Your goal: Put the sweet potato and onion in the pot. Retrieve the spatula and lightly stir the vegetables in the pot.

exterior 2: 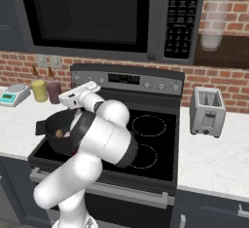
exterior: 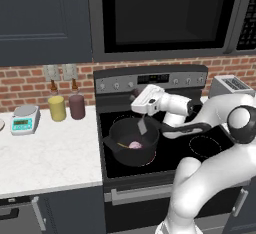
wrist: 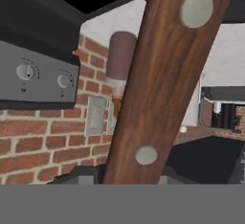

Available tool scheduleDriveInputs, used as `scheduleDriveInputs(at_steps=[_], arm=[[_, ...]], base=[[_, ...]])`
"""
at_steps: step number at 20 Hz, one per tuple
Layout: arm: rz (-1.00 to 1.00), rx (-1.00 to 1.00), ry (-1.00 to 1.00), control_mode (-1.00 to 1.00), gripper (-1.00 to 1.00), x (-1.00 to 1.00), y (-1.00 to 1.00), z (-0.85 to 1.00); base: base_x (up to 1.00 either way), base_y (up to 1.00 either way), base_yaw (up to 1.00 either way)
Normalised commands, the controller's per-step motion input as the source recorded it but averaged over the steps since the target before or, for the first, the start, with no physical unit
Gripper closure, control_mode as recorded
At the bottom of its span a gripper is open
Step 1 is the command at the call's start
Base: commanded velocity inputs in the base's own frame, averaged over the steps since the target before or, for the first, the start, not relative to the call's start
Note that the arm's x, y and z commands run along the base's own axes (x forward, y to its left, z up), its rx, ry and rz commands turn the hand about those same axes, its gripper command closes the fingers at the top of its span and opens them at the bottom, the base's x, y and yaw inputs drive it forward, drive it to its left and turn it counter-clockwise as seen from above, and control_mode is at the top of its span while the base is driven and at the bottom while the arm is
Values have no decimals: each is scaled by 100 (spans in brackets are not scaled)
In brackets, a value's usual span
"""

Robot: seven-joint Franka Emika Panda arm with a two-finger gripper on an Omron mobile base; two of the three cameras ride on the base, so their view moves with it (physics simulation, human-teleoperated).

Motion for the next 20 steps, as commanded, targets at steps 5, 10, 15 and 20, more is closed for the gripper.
scheduleDriveInputs(at_steps=[5,10,15,20], arm=[[0,0,-9,-100,100,-67,41,0],[-5,4,-15,-100,100,-46,8,0],[-6,6,-13,-100,100,-28,20,-3],[-5,9,-5,-100,100,-8,35,-29]], base=[[0,0,0],[0,0,0],[0,0,0],[0,0,0]])
